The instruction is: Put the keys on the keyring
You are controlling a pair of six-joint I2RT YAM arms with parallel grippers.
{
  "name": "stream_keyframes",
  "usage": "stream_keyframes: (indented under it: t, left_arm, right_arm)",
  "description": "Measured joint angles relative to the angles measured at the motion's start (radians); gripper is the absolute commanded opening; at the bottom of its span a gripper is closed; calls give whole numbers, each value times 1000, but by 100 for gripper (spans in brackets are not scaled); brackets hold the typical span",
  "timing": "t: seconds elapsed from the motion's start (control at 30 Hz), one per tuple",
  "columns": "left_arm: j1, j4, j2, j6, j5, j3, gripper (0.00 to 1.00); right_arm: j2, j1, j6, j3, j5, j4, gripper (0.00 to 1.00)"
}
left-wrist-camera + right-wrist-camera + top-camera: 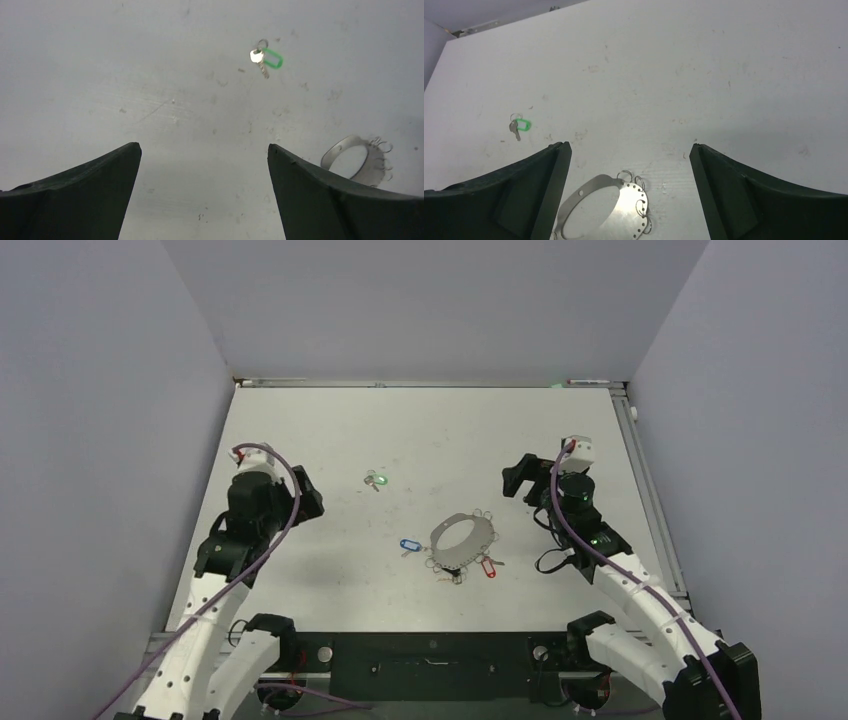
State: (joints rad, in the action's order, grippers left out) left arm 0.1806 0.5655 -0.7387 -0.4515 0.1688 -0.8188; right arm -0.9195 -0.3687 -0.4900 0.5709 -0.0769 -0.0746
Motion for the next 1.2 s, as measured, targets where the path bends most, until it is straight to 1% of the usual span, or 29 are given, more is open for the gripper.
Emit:
stream_keyframes:
  t: [0.07,0.17,0.37,0.43,0.47,0.53,0.6,0.7,0.73,0.8,0.9,1.0,1.07,1.2]
  left_arm:
    - [3,46,-42,5,-32,41,96]
    - [15,67,-96,24,-39,40,96]
    - [29,70,-45,46,-46,37,96]
    - [34,68,-22,49,-49,37,96]
    - [35,67,-18,51,-56,37,96]
    - [39,66,-21,56,-90,36,96]
    - [43,63,-39,63,-134,35,97]
    - [54,61,-78,68,-193,35,98]
    - [57,60,-84,68,-206,35,99]
    - [64,60,-84,68,-225,35,100]
    - [74,58,-84,69,-249,35,100]
    - [81,58,-84,70,-259,35,100]
    - [82,58,-84,70,-262,35,100]
    - [87,58,-83,71,-263,35,100]
  right_arm:
    - [9,-6,6,0,13,45,95]
    - [23,-7,8,0,21,108,95]
    - [23,-34,11,0,21,193,95]
    - [12,-52,11,0,22,211,100]
    - [3,-63,11,1,20,219,96]
    - [-14,-91,11,1,16,240,94]
    - [-33,-119,10,1,13,269,84]
    - [-61,-143,5,1,16,292,77]
    - [-72,-146,4,1,17,293,71]
    - [-101,-155,3,0,18,292,57]
    - [-164,-159,1,-2,18,281,47]
    - [-250,-163,5,-2,19,255,34]
    - [-309,-163,8,1,21,245,32]
    - [-404,-165,18,14,22,237,31]
